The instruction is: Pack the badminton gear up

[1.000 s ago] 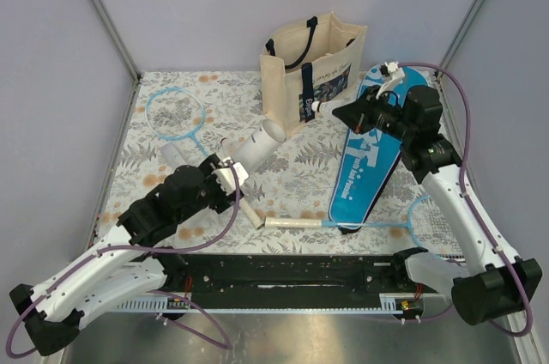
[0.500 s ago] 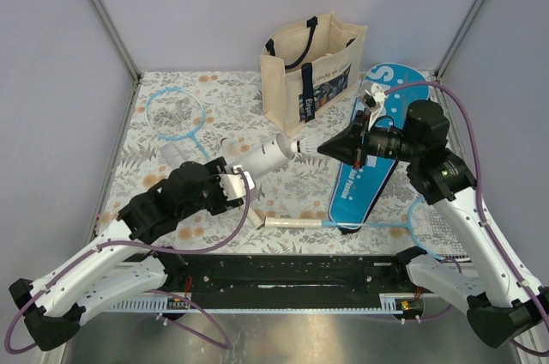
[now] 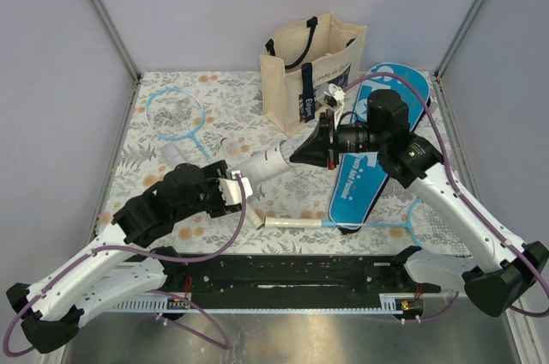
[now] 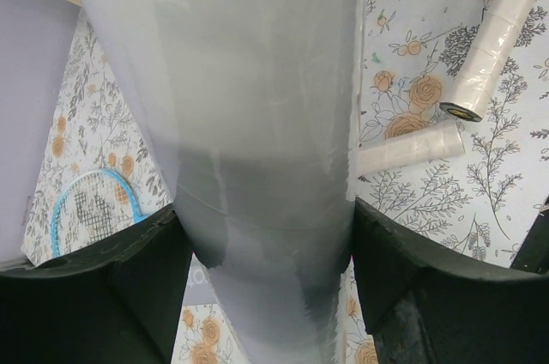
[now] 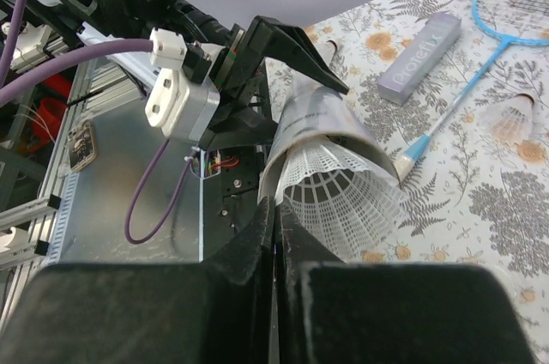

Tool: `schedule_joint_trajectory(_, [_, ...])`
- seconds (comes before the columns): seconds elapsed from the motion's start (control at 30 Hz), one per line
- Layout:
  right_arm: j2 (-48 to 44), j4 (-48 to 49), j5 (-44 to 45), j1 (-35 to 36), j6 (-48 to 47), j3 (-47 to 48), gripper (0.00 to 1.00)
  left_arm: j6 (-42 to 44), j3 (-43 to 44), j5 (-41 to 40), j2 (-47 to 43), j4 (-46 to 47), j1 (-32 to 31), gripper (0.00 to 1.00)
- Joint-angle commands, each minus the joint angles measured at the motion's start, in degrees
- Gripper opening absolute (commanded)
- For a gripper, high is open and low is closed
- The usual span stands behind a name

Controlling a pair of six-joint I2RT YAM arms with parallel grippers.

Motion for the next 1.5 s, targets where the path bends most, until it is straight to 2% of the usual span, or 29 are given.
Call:
schedule_joint_trajectory(0.0, [2.4, 2.8, 0.2, 3.0, -1.3, 3.8, 0.00, 1.3, 3.4, 2.6, -0.7, 2.9, -0.4, 0.46])
schedule_joint_trajectory(0.43, [6.8, 7.9, 2.5, 6.2, 2.2, 1.3, 0.00, 0.2, 3.0, 2.8, -1.1, 4.3, -0.4, 0.46])
schedule_joint_trajectory(0.53, [6.6, 8.2, 2.8, 6.1, 3.0, 0.4, 0.05, -0.3, 2.7, 2.3, -1.1, 4.9, -0.4, 0.46])
schedule_joint_trajectory(0.7, [7.0, 7.9, 5.0, 6.2, 6.4, 0.2, 0.21, -0.4, 1.7, 1.8, -1.6, 5.6, -0.4, 0.46])
schedule_joint_trajectory(0.87, [4.4, 6.9, 13.7, 5.4, 11.7, 1.1, 0.47, -0.5, 0.1, -2.1, -1.9, 6.2, -0.5, 0.46])
schedule_joint_trajectory(1.0, [3.0, 3.4, 17.1, 0.4, 17.5, 3.8, 0.51, -1.2, -1.6, -5.2, -2.9, 7.7, -0.5, 0.46])
schedule_joint_trajectory(1.13, [-0.6, 3.0, 20.5, -5.9, 20.4, 1.6, 0.53, -3.4, -2.8, -7.2, -3.9, 9.0, -0.4, 0.47])
schedule_joint_trajectory(1.3, [-3.3, 0.9, 33.7, -12.4, 19.9, -0.5, 0.56, -8.2, -3.4, -10.1, -4.5, 11.4, -0.4, 0.46])
schedule_joint_trajectory(1.47, [-0.7, -3.9, 57.2, -18.5, 15.2, -0.5, 0.56, -16.1, -3.6, -9.6, -5.9, 14.6, -0.4, 0.47])
